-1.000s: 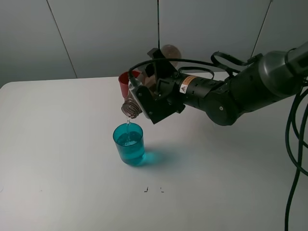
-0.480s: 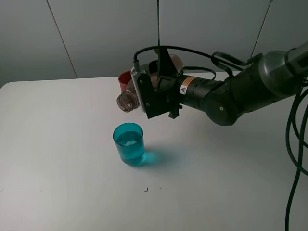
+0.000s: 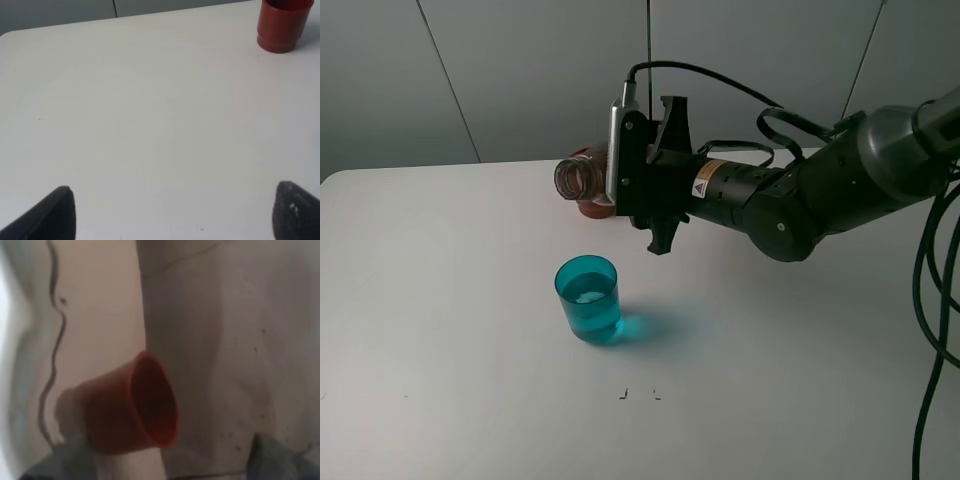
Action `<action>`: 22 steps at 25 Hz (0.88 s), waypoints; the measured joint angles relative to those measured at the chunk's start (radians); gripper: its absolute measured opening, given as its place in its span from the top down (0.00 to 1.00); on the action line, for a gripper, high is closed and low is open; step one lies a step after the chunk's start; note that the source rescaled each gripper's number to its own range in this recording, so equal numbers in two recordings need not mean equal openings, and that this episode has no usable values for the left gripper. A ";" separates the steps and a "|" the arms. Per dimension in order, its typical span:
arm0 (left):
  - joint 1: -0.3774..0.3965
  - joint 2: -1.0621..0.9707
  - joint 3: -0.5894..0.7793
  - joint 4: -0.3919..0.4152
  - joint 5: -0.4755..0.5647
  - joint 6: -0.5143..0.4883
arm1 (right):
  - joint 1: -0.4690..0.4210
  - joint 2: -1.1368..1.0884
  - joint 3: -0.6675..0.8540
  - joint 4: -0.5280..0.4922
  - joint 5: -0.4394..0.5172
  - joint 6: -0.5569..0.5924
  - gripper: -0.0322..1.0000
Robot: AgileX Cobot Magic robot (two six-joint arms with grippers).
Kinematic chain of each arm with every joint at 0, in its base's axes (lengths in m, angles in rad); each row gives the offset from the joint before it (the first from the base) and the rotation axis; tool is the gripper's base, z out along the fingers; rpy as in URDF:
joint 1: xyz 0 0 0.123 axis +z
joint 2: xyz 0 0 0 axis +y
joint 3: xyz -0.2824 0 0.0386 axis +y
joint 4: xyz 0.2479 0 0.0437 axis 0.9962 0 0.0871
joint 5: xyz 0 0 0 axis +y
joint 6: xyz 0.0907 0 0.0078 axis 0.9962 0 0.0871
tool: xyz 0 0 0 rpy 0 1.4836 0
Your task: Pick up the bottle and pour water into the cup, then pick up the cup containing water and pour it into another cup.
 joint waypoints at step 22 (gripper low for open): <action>0.000 0.000 0.000 0.000 0.000 0.000 | -0.347 0.000 -0.001 -0.154 -0.017 1.240 0.92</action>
